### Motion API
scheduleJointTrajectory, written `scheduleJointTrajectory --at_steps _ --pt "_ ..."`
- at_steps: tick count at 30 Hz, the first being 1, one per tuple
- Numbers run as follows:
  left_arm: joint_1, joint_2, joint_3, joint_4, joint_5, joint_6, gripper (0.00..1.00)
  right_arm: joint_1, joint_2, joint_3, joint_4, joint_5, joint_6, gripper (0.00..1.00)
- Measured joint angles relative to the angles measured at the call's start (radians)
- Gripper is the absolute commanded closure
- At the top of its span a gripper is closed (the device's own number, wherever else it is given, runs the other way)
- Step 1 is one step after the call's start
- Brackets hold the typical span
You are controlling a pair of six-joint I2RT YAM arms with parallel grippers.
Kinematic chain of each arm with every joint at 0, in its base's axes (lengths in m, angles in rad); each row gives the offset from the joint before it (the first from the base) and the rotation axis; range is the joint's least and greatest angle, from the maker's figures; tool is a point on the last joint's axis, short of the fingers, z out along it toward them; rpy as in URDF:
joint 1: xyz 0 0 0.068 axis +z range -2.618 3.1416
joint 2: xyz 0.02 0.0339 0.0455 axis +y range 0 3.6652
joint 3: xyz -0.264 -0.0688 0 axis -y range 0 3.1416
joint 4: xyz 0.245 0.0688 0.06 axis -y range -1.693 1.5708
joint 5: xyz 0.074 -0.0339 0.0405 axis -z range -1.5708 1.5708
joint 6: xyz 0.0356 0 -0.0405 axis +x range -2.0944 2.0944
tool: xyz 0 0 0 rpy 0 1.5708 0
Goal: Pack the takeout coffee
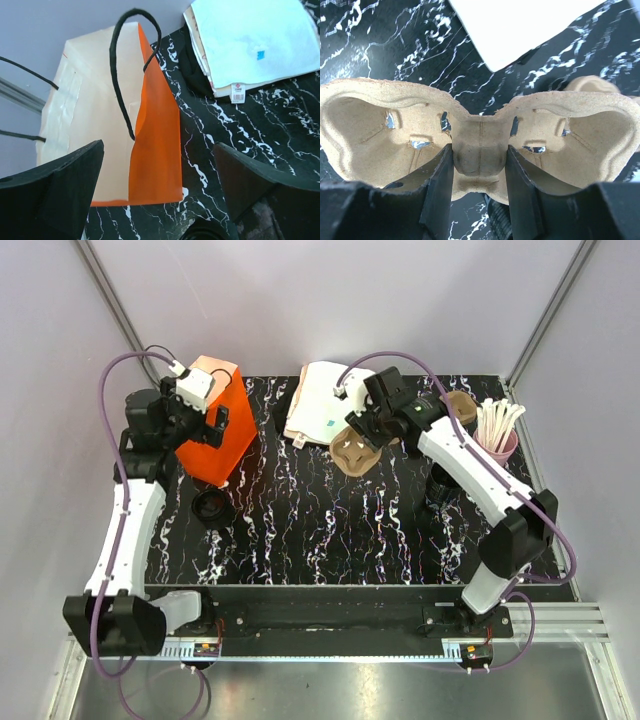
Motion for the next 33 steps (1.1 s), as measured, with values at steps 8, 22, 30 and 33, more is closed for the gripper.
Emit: scheduleJointTrajectory --at_steps 8,22,30,33 --pt "0.000 0.125 0.000 0.063 -0.029 0.043 0.22 0.000 -0.074 0.047 -0.013 0.021 -0.005 0.59" --pt "0.000 0.220 0.008 0.080 -0.002 0.070 0.92 0.000 -0.140 0.077 -0.021 0.040 -0.012 0.57" --pt "-0.002 0.219 0.029 0.061 0.078 0.066 1.00 0.000 -0.151 0.085 -0.022 0.051 -0.015 0.57" --pt "-0.006 0.219 0.035 0.056 0.100 0.065 1.00 0.000 -0.154 0.095 -0.022 0.065 -0.015 0.57"
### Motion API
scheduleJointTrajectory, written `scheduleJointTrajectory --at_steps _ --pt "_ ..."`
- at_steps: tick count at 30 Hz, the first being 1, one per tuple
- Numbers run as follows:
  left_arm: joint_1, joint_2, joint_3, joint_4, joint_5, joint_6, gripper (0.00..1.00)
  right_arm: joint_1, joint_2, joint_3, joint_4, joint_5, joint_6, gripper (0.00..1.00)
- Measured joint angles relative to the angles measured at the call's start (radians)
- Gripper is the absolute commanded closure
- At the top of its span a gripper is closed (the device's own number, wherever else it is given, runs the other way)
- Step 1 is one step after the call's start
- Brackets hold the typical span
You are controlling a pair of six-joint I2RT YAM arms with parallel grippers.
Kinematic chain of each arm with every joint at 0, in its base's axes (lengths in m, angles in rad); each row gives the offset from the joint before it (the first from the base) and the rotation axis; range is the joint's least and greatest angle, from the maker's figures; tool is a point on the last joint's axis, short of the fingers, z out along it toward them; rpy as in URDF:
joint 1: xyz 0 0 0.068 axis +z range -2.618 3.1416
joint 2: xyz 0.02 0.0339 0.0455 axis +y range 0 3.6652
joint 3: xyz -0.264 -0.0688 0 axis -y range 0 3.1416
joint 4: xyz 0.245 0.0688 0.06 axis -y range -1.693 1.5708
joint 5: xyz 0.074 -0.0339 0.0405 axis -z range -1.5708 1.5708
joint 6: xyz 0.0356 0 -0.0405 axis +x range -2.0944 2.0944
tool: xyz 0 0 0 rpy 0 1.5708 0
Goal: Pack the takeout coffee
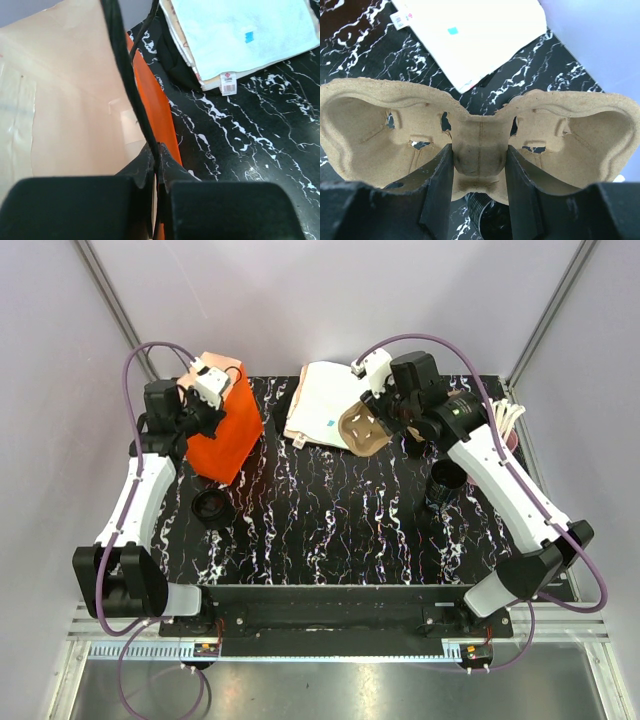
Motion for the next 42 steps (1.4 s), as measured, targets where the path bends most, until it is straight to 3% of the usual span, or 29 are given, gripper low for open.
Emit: scheduleJointTrajectory --at_steps 10,20,33,42 --pt "-0.099 -0.002 0.049 -0.029 0.021 -0.010 1.00 0.000 -0.013 0.043 0.001 0.063 -0.004 0.57" --pt "-0.325 -0.080 0.051 -0.062 -0.031 -0.038 1.00 -0.018 -0.022 0.066 0.006 0.160 -0.016 0.58" --pt "-0.560 -0.140 0.051 -0.146 -0.172 -0.227 1.00 -0.039 -0.079 0.113 0.034 0.240 -0.043 0.57" --pt "-0.709 -0.079 0.053 -0.169 -0.269 -0.342 1.00 -0.039 -0.079 0.113 0.033 0.240 -0.041 0.57"
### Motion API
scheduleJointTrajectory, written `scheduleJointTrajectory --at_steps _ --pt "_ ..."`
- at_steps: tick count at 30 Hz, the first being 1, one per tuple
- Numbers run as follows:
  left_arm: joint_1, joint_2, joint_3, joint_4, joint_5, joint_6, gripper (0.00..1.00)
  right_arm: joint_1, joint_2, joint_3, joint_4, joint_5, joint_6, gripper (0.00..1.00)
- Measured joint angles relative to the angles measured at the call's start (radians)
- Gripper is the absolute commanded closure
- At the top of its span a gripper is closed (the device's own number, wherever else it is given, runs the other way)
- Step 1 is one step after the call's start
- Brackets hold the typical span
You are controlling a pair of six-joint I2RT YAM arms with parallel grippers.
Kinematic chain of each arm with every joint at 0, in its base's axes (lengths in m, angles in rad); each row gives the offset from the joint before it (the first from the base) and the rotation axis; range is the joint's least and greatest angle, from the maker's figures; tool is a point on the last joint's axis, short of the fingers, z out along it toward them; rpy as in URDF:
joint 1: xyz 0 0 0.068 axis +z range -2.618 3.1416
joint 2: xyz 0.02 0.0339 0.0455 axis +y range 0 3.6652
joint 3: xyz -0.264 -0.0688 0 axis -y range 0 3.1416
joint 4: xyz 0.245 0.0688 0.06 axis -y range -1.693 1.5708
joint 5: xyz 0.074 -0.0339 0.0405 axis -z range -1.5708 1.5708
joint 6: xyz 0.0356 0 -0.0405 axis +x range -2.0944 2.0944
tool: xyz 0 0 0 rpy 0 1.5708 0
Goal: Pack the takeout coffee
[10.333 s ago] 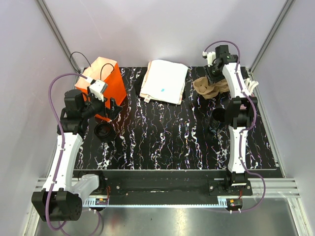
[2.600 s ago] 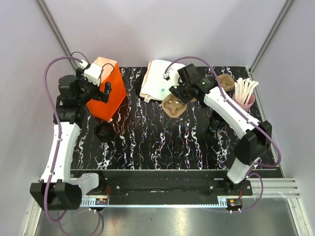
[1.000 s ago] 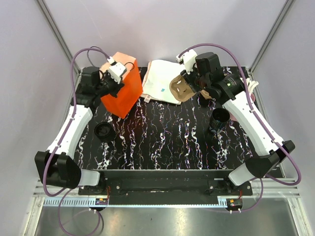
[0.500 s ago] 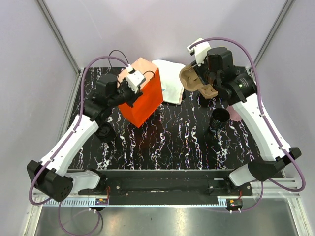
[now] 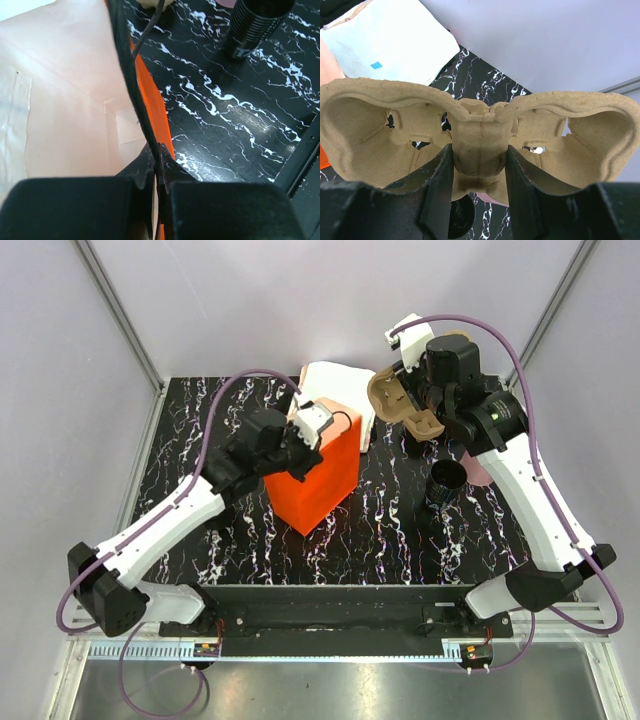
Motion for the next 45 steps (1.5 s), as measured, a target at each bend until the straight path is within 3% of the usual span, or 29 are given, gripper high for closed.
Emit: scheduleJointTrajectory --at_steps 5,8,9,12,14,16,25,32,37,45 --pt "-0.040 0.049 0.000 0.007 -0.058 -0.047 0.97 0.000 0.000 0.000 0.000 0.000 0.000 0.57" --pt "-0.050 0.064 0.015 0.010 -0.084 -0.065 0.74 0.000 0.000 0.000 0.000 0.000 0.001 0.57" --pt "-0.054 0.069 0.023 0.008 -0.089 -0.072 0.57 0.000 0.000 0.000 0.000 0.000 0.001 0.57" --pt "-0.068 0.084 0.045 0.005 -0.095 -0.095 0.26 0.000 0.000 0.000 0.000 -0.001 0.002 0.57" --pt "-0.074 0.088 0.063 -0.007 -0.090 -0.104 0.17 0.000 0.000 0.000 0.000 -0.001 0.005 0.57" --pt "-0.077 0.088 0.083 -0.021 -0.082 -0.101 0.02 0.000 0.000 0.001 0.000 -0.005 0.009 0.58" --pt "-0.078 0.066 0.165 -0.055 -0.050 -0.048 0.01 0.000 0.039 0.074 -0.014 -0.032 0.025 0.58" --pt "-0.056 -0.013 0.220 -0.087 -0.139 0.011 0.01 0.002 0.131 0.193 -0.056 -0.072 0.043 0.59" --pt "0.074 -0.083 0.229 -0.061 -0.207 0.026 0.01 0.024 0.199 0.254 -0.098 -0.089 0.053 0.59" --pt "0.281 -0.089 0.192 0.028 -0.190 0.024 0.01 0.130 0.347 0.387 -0.182 -0.104 0.059 0.59"
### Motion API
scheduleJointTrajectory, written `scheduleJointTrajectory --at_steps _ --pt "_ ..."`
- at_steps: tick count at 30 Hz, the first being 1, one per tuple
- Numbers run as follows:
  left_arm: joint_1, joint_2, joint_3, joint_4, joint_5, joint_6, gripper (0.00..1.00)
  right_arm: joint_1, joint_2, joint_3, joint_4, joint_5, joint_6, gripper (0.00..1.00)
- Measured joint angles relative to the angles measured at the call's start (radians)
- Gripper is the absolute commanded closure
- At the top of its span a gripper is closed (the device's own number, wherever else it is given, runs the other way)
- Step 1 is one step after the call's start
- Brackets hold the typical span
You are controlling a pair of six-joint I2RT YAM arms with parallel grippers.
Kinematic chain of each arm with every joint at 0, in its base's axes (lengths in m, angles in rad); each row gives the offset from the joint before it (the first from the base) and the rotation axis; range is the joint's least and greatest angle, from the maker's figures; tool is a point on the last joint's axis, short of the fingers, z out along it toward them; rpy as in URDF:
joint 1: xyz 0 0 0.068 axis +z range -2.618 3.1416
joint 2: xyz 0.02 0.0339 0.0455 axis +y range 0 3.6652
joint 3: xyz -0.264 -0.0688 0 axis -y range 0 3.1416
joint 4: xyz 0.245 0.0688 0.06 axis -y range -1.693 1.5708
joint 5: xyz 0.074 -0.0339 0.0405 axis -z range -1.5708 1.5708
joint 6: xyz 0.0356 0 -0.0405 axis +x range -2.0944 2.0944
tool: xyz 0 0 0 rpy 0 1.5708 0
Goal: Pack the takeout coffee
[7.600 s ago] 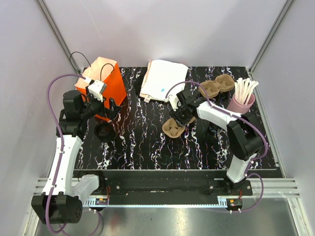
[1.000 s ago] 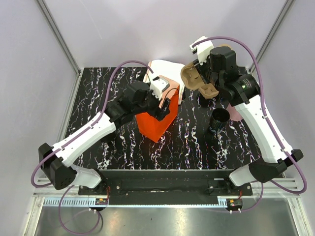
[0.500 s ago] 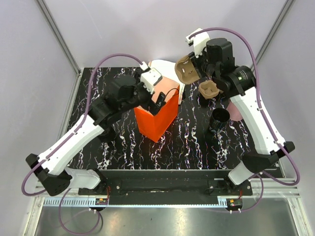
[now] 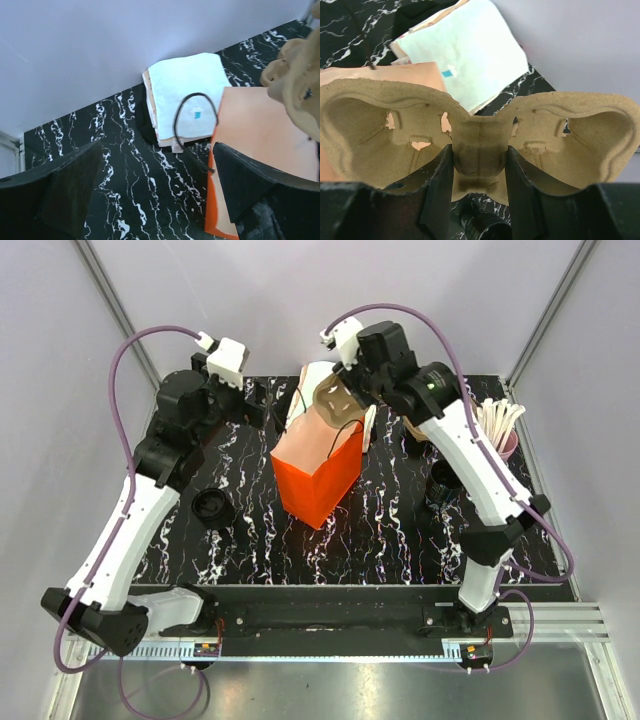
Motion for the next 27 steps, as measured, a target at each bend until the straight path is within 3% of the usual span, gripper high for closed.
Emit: scheduleJointTrajectory --at_steps 8,17,27 --pt "0.117 0.083 -0.028 0.060 0.132 -0.047 0.01 0.089 0.093 0.071 -0.062 -0.001 0.001 0.59" --pt "0.128 0.110 -0.059 0.111 0.265 -0.078 0.01 0.174 0.137 0.071 -0.091 0.003 -0.003 0.59" --pt "0.131 0.120 -0.081 0.158 0.293 -0.095 0.03 0.202 0.159 0.025 -0.110 0.034 -0.010 0.60"
